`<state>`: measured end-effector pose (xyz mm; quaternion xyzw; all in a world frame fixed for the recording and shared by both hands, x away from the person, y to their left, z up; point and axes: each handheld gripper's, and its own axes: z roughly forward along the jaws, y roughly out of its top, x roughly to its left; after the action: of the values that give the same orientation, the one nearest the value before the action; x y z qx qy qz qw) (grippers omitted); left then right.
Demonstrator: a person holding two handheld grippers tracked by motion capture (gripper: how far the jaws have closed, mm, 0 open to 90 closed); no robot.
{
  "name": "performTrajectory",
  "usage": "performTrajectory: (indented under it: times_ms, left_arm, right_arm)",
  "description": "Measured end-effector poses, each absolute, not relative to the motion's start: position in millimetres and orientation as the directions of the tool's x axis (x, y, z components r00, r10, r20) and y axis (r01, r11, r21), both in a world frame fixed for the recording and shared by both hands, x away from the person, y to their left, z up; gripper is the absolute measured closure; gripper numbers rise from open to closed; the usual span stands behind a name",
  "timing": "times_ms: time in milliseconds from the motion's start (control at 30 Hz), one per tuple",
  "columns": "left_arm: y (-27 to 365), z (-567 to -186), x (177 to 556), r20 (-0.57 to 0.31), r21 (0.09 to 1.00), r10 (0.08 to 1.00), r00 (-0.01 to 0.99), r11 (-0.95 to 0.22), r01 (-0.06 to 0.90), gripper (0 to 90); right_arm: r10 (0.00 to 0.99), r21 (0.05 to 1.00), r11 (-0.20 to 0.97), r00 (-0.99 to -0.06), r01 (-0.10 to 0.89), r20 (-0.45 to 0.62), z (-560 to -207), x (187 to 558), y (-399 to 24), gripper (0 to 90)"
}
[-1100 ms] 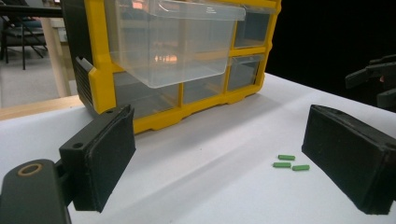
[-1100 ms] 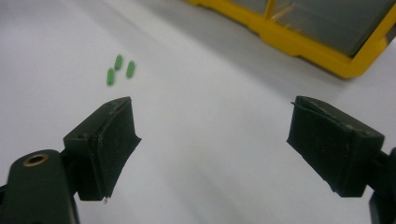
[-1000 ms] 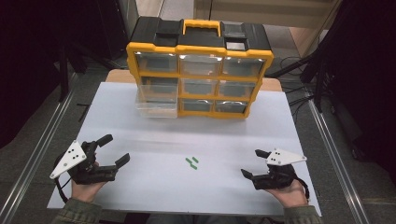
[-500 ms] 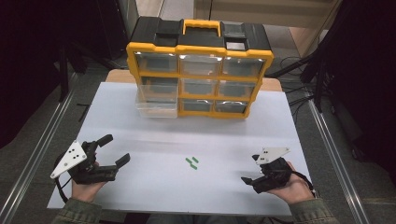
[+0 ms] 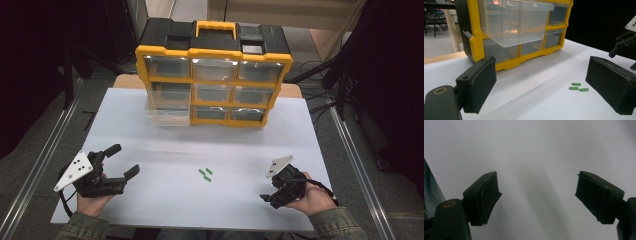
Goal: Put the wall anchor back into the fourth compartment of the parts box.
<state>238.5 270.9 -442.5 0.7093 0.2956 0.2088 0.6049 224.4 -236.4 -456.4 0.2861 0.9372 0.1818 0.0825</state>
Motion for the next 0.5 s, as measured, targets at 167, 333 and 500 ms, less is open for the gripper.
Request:
performTrajectory:
  times_ms: [167, 333, 500]
  left_arm:
    - [271, -443, 239, -0.061, 0.982, 0.672, 0.738, -0.094, 0.167, 9.0]
    - [270, -442, 238, -0.062, 0.982, 0.672, 0.738, -0.091, 0.165, 9.0]
    - [270, -442, 238, -0.059, 0.982, 0.673, 0.737, -0.094, 0.164, 9.0]
  right_arm:
    - [0.558, 0.372, 0.780, -0.829, 0.503, -0.048, -455, 226, -235, 19.7]
    - [0.557, 0.343, 0.787, -0.830, 0.512, -0.040, -456, 227, -232, 20.2]
    - [0.527, 0.292, 0.819, -0.849, 0.494, -0.041, -454, 232, -219, 20.8]
